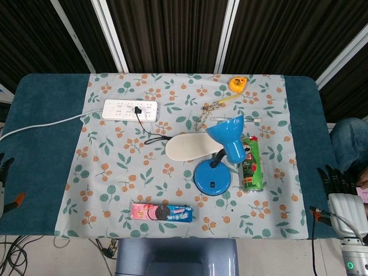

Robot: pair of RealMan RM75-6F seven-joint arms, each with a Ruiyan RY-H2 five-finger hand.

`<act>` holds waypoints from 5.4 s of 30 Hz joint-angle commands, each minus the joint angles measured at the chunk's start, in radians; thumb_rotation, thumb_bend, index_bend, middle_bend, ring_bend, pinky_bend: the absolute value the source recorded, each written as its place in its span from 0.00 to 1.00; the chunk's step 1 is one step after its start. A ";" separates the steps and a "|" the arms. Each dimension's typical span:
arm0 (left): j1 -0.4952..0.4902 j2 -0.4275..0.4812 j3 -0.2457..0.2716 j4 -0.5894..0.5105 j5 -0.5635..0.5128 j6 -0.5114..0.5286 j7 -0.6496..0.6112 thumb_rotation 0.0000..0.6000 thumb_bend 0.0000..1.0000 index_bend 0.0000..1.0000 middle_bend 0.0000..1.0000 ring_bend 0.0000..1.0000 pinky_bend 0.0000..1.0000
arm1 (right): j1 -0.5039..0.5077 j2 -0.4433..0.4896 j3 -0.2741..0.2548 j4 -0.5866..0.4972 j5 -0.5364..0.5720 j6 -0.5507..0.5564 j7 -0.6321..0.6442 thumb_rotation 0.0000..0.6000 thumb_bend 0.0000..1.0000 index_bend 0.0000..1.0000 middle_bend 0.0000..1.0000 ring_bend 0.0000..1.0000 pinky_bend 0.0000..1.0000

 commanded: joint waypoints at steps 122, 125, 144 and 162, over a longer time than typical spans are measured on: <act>-0.004 0.015 -0.004 -0.016 -0.039 -0.028 -0.013 1.00 0.21 0.11 0.01 0.00 0.05 | 0.582 -0.323 -0.023 -0.111 0.604 -0.549 -0.410 1.00 0.68 0.05 0.66 0.77 0.96; -0.004 0.014 -0.004 -0.016 -0.039 -0.027 -0.013 1.00 0.21 0.11 0.01 0.00 0.05 | 0.587 -0.321 -0.028 -0.111 0.608 -0.555 -0.404 1.00 0.68 0.05 0.66 0.77 0.96; -0.004 0.015 -0.004 -0.015 -0.042 -0.027 -0.014 1.00 0.21 0.11 0.01 0.00 0.05 | 0.617 -0.331 -0.053 -0.109 0.618 -0.549 -0.397 1.00 0.68 0.05 0.66 0.77 1.00; -0.004 0.017 -0.005 -0.014 -0.043 -0.027 -0.019 1.00 0.21 0.11 0.01 0.00 0.05 | 0.667 -0.336 -0.067 -0.104 0.689 -0.553 -0.424 1.00 0.68 0.05 0.67 0.77 1.00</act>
